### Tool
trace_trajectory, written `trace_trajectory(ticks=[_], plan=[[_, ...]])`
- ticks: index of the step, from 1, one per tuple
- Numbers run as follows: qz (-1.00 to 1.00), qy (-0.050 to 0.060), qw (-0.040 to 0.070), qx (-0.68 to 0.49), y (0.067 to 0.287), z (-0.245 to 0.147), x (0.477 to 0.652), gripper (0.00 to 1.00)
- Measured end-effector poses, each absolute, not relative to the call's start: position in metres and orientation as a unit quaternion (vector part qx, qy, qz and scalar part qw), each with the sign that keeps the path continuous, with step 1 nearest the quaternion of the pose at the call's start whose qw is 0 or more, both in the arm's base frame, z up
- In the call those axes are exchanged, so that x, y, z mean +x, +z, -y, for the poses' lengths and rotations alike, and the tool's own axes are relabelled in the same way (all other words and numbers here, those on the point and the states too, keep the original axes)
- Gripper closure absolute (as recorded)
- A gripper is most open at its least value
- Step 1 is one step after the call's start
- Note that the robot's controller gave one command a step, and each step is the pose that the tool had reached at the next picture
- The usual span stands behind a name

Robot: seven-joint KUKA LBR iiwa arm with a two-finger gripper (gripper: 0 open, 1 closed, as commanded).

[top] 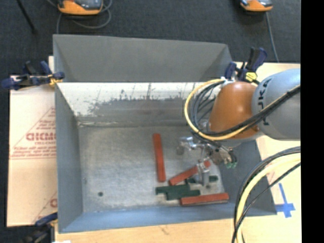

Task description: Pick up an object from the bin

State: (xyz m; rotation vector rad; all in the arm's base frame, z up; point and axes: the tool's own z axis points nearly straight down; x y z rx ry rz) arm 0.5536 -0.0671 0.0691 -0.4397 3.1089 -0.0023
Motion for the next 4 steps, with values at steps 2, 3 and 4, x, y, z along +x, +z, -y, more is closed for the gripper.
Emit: trace_trajectory(ticks=[2,3,4], plan=[[-0.978,-0.001,0.002,-0.207,0.104,0.081,0.549,0.0],[-0.973,-0.001,0.002,-0.23,0.07,0.089,0.54,0.0],[-0.973,-0.002,0.004,-0.23,0.072,0.089,0.542,0.0]])
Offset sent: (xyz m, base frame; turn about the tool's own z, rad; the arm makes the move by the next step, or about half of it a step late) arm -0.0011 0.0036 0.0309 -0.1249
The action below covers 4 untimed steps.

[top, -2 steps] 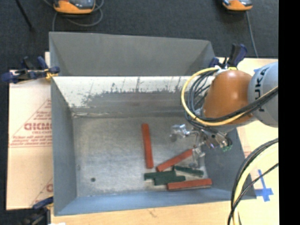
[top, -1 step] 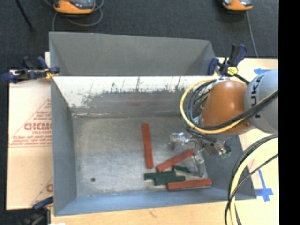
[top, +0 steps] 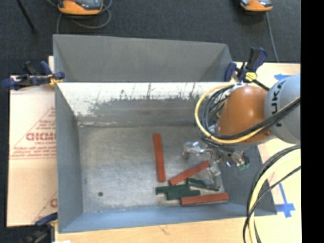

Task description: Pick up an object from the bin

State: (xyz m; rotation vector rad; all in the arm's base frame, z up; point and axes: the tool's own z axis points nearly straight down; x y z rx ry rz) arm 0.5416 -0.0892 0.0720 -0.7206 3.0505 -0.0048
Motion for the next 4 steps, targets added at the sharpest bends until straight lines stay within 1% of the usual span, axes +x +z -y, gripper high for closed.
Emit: trace_trajectory(ticks=[1,2,3,4], plan=[[-0.973,-0.003,0.005,-0.23,0.074,0.09,0.543,1.0],[-0.974,-0.002,0.003,-0.228,0.113,0.091,0.545,1.0],[-0.974,-0.002,0.005,-0.226,0.182,0.092,0.548,1.0],[-0.975,-0.001,0.003,-0.223,0.192,0.092,0.549,1.0]])
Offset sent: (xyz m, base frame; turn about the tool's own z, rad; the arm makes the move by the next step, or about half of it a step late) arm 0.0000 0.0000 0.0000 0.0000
